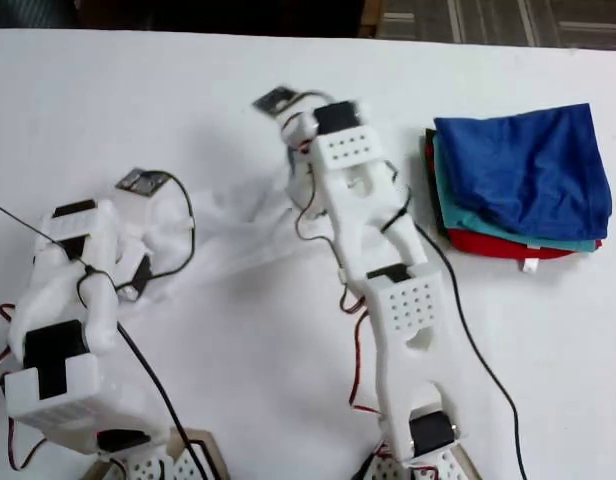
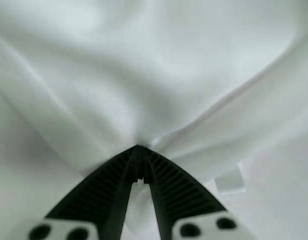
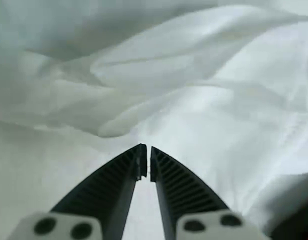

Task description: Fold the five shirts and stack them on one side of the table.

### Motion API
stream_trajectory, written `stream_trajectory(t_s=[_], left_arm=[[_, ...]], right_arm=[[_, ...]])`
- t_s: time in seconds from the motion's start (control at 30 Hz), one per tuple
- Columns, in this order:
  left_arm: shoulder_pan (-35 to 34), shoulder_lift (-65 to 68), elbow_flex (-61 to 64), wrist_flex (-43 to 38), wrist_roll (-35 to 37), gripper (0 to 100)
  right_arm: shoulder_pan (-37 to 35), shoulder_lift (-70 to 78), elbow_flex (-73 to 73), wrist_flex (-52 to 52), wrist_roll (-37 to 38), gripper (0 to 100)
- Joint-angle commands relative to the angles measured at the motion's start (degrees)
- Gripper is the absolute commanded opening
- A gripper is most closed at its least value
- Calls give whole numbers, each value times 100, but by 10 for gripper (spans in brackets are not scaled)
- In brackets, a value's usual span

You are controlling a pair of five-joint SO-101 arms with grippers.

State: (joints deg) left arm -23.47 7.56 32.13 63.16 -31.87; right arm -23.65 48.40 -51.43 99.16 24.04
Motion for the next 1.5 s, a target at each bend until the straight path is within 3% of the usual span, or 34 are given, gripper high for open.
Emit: stream_trajectory(t_s=[0.0, 0.27, 0.43, 0.67, 0.97, 1.2, 1.47], left_arm=[[-53, 53, 31, -114, -62, 25], [-53, 53, 31, -114, -62, 25], [-53, 53, 31, -114, -62, 25], [-53, 53, 31, -114, -62, 25], [-53, 53, 31, -114, -62, 25], [-79, 53, 31, -114, -62, 25], [-79, 53, 31, -114, -62, 25]], right_arm=[[-163, -453, 167, -488, 35, 19], [-338, 198, 176, -2290, -26, 19], [-382, 180, 141, -2642, -26, 19], [-356, 286, -62, -2554, -26, 19], [-418, -251, -510, -892, -26, 19], [-1262, -233, -510, -1262, -26, 19], [-1367, -84, -457, -1244, -26, 19]])
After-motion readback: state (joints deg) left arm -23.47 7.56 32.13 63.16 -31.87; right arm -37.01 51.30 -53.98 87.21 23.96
